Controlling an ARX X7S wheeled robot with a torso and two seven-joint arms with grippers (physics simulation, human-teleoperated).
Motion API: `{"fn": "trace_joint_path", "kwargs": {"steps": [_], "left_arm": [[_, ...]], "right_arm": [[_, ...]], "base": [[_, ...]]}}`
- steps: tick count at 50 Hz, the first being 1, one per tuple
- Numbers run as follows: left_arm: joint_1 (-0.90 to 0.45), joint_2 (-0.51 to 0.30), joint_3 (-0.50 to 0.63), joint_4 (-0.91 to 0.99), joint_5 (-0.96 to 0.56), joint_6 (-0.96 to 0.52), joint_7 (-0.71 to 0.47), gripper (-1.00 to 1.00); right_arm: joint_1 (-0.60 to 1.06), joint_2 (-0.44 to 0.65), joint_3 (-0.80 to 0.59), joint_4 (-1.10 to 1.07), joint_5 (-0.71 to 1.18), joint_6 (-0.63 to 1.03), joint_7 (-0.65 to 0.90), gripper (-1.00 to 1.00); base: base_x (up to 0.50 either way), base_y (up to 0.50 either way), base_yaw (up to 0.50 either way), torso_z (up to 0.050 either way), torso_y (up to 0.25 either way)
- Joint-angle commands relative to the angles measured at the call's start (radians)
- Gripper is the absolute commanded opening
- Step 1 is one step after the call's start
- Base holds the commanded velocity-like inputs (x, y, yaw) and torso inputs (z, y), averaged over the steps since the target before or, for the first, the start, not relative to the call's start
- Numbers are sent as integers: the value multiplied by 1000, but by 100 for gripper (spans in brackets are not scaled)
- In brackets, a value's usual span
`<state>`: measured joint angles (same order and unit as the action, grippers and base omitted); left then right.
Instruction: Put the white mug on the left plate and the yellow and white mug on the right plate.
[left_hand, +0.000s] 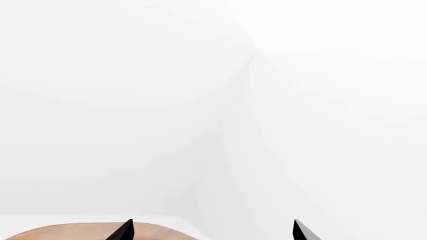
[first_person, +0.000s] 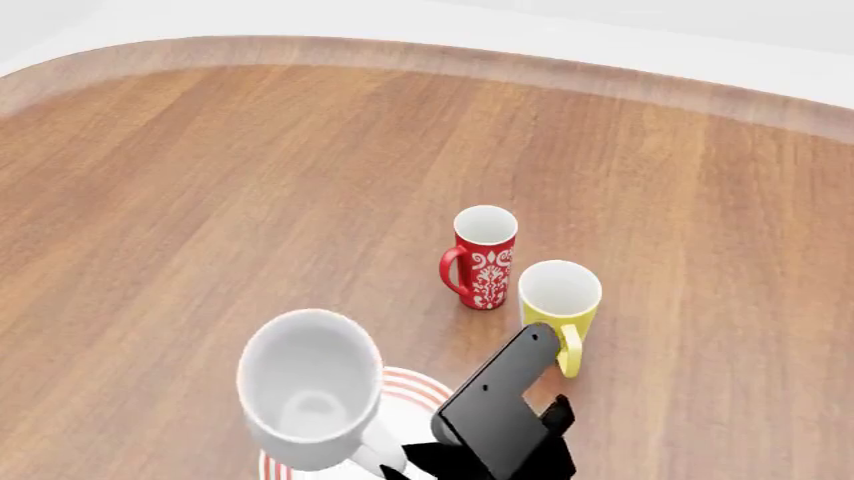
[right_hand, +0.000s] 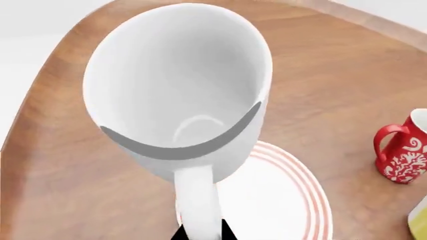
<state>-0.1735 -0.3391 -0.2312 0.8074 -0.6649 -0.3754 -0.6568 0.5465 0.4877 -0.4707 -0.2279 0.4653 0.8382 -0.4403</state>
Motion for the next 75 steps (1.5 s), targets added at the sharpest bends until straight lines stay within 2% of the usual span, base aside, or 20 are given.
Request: {"fn": "trace_joint_path", "kwargs": {"steps": [1,28,75], "left_arm": [[3,-6,-4,1,-10,3,-3,100],[7,-26,-27,52,-61,-22,-52,100],[11,-43,-27,61,-78,-11,-76,100]], "right_arm": [[81,-68,35,150,-3,-4,21,-100],[258,-193,-47,691,-90,-99,-52,-100],[277,-229,-124,864,-127,-157,-103,-100]], "base": [[0,0,0,0,0],[0,0,0,0,0],[0,0,0,0,0]]}}
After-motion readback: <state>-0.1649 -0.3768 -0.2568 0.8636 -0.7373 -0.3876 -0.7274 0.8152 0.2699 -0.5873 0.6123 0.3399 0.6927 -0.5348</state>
